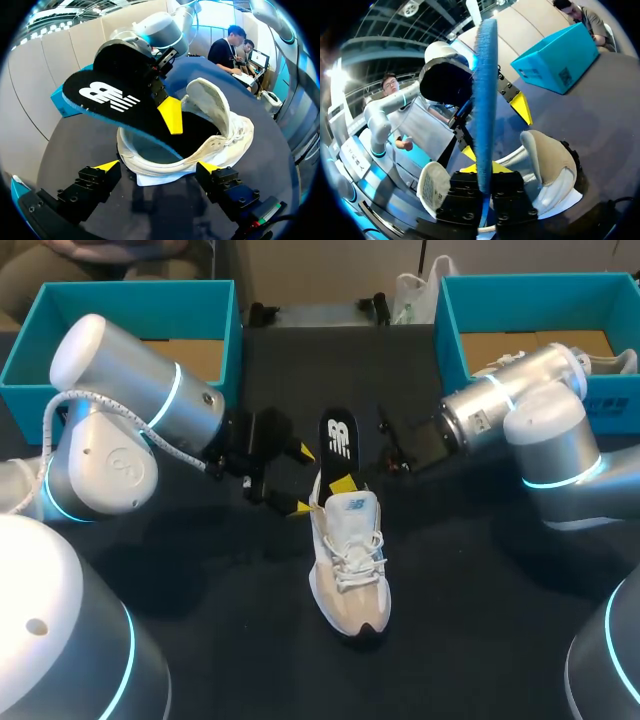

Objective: Take the shoe out of the shoebox, open the shoe tongue, remove and reinsert the insole, then place the shoe into the shoebox

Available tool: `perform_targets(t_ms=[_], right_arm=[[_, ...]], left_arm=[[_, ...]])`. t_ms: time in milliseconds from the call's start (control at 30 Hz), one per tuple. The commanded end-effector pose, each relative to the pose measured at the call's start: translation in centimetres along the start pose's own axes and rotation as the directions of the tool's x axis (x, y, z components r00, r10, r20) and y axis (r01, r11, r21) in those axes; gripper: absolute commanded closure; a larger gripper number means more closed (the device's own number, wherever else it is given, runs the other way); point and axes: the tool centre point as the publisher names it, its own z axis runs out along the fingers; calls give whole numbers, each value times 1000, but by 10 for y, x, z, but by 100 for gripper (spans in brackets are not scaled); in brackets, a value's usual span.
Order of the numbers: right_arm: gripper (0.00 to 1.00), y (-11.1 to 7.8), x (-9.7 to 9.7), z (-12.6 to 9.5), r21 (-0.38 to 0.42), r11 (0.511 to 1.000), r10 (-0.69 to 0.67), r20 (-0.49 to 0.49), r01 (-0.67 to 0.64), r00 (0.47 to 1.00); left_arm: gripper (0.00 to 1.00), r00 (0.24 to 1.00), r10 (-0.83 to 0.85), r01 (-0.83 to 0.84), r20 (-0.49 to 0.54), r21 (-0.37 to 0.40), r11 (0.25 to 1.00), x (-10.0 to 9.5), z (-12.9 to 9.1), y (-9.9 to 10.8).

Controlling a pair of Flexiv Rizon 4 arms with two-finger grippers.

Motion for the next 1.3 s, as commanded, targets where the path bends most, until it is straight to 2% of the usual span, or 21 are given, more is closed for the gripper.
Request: perform_targets(t_ms=[33, 500, 633, 667, 833, 1167, 1267, 1300], right_arm=[[100, -2, -5, 4, 11, 1000, 4, -21, -3, 1000], [100, -34, 4, 17, 72, 995, 79, -77, -74, 994], [100, -30, 6, 15, 69, 995, 72, -61, -68, 996], [88, -28, 6, 14, 70, 996, 67, -55, -63, 996], [71, -18, 9, 9, 66, 997, 40, -23, -39, 999], [73, -6, 2, 2, 75, 997, 30, -6, -29, 1000], [80, -2, -3, 0, 81, 997, 22, -10, -21, 1000], [89, -1, -4, 0, 85, 996, 20, -12, -18, 1000]], left_arm=[[0, 1000, -1, 1, 0, -5, 1000, 0, 0, -1], [0, 1000, -1, 1, 0, -5, 1000, 0, 0, -1], [0, 1000, -1, 1, 0, -5, 1000, 0, 0, -1], [0, 1000, -1, 1, 0, -5, 1000, 0, 0, -1], [0, 1000, -1, 1, 0, -5, 1000, 0, 0, -1], [0, 1000, -1, 1, 0, -5, 1000, 0, 0, -1], [0, 1000, -1, 1, 0, -5, 1000, 0, 0, -1], [0, 1000, -1, 1, 0, -5, 1000, 0, 0, -1]])
